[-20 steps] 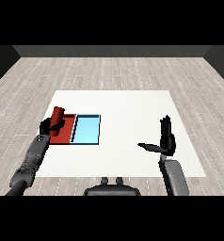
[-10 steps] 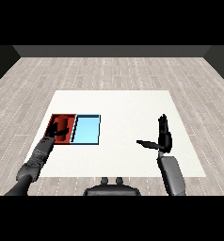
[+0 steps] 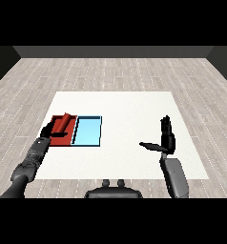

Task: Pick the red can and put it in the red box

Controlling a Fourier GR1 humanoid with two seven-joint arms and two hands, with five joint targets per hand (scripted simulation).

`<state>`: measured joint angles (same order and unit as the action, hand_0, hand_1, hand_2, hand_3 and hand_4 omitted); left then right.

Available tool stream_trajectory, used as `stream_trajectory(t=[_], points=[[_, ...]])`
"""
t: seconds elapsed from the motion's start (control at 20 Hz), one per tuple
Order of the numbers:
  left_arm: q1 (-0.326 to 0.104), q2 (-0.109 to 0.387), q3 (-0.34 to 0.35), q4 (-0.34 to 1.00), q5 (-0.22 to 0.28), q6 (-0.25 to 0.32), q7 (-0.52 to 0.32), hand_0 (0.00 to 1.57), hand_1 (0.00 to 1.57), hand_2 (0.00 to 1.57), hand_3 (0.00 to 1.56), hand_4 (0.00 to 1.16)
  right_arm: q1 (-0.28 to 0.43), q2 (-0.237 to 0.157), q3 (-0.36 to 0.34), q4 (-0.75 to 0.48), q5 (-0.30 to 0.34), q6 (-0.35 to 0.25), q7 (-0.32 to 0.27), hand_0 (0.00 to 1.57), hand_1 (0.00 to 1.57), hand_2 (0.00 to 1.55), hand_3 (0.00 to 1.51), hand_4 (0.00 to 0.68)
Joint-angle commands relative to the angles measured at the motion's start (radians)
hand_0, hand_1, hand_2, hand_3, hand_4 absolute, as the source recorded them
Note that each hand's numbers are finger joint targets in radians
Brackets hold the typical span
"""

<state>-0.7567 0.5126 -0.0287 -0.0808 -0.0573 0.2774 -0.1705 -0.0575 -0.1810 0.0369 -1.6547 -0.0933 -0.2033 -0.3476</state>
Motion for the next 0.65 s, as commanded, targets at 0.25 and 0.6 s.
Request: stream_trajectory(t=[0.25,0.6], points=[[-0.007,-0.045,0.269,-0.282,0.277,-0.031,-0.421,0.0,0.0,0.0,0.0,0.0,0.005,0.017,-0.002,-0.031,-0.046,0.03,-0.009,0.0,0.0,0.0,0.0,0.0],[0.054,-0.259,0.261,-0.528,0.372,-0.243,-0.591,0.0,0.0,0.0,0.0,0.0,0.082,0.035,0.052,-0.019,-0.127,0.158,-0.056,0.0,0.0,0.0,0.0,0.0]])
